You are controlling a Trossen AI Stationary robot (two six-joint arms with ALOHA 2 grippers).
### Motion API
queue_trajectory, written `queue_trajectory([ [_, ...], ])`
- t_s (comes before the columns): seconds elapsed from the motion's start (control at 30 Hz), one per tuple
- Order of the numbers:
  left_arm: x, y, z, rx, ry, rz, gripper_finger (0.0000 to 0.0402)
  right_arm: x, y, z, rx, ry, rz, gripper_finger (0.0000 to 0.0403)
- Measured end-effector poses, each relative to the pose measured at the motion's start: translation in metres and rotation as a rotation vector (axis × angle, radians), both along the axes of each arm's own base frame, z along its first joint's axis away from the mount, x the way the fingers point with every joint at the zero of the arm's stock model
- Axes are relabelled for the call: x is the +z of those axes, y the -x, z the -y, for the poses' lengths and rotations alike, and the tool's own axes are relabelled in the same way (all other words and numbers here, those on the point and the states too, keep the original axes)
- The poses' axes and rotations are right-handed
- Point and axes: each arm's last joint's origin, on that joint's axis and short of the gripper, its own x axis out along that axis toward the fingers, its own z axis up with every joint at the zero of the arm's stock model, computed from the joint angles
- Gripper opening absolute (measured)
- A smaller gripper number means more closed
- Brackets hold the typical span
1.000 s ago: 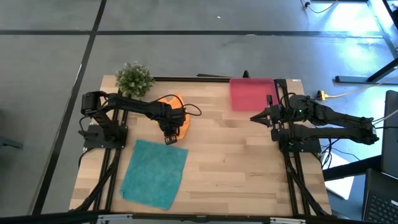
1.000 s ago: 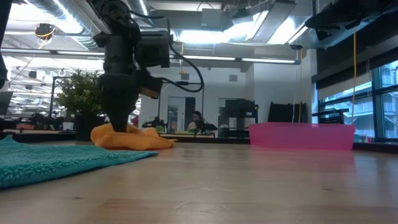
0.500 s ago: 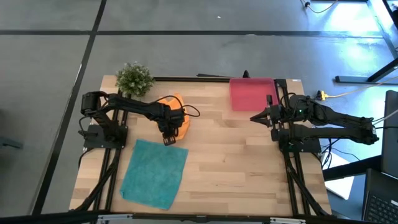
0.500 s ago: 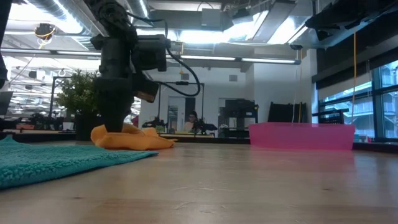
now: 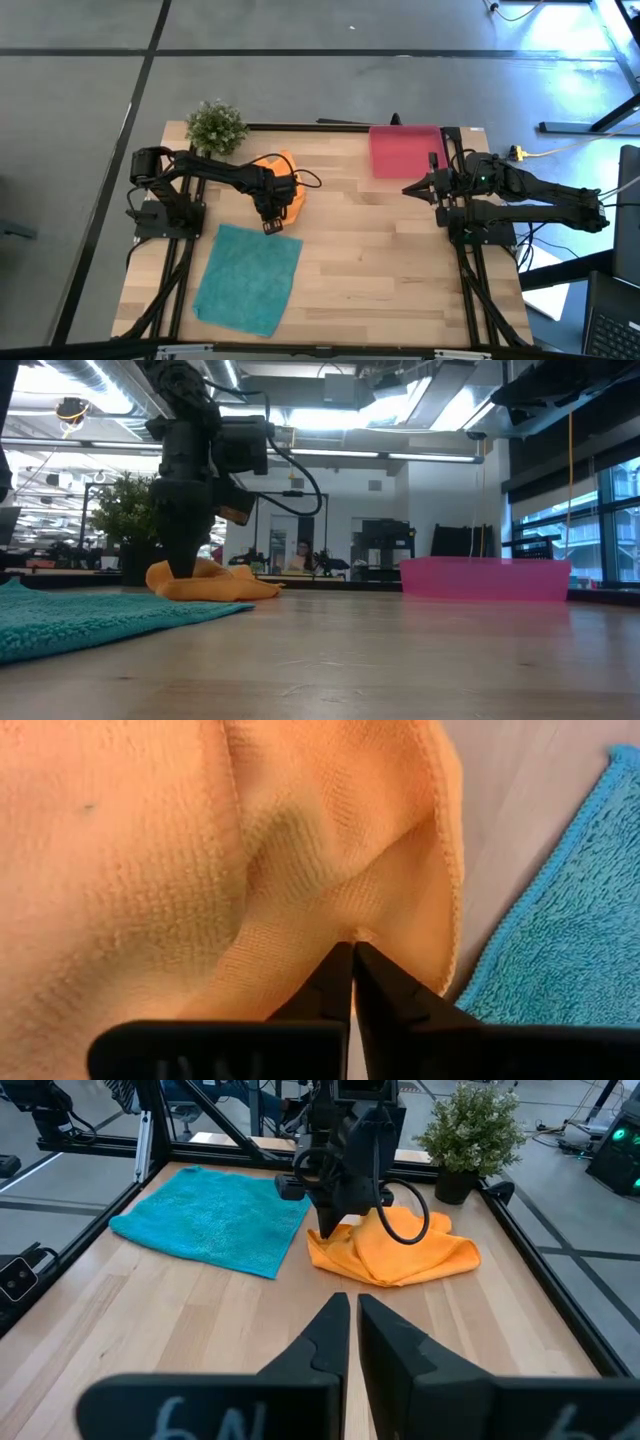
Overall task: Roll microfiber towels into tight, uniform cylinder then place into a basket
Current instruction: Fold the orange microfiber towel
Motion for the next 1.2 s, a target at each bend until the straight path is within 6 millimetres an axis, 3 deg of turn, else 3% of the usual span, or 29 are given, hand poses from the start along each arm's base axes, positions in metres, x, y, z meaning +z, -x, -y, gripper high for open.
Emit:
queue_trajectory([
  [0.37,0.013,0.012,0.002,0.055,0.036,-0.044,0.0,0.0,0.0,0.0,0.001,0.004,0.0,0.0028],
  [0.7,0.055,0.026,0.004,0.195,0.041,0.12,0.0,0.001,-0.003,0.001,-0.025,-0.08,0.008,0.0028],
  [1.0,0.094,0.046,0.005,0.351,-0.009,0.293,0.0,-0.009,-0.038,0.009,-0.114,-0.105,-0.044,0.0034],
  [1.2,0.114,0.06,0.006,0.449,-0.041,0.396,0.0,-0.007,-0.061,0.016,-0.196,-0.032,0.038,0.0079],
])
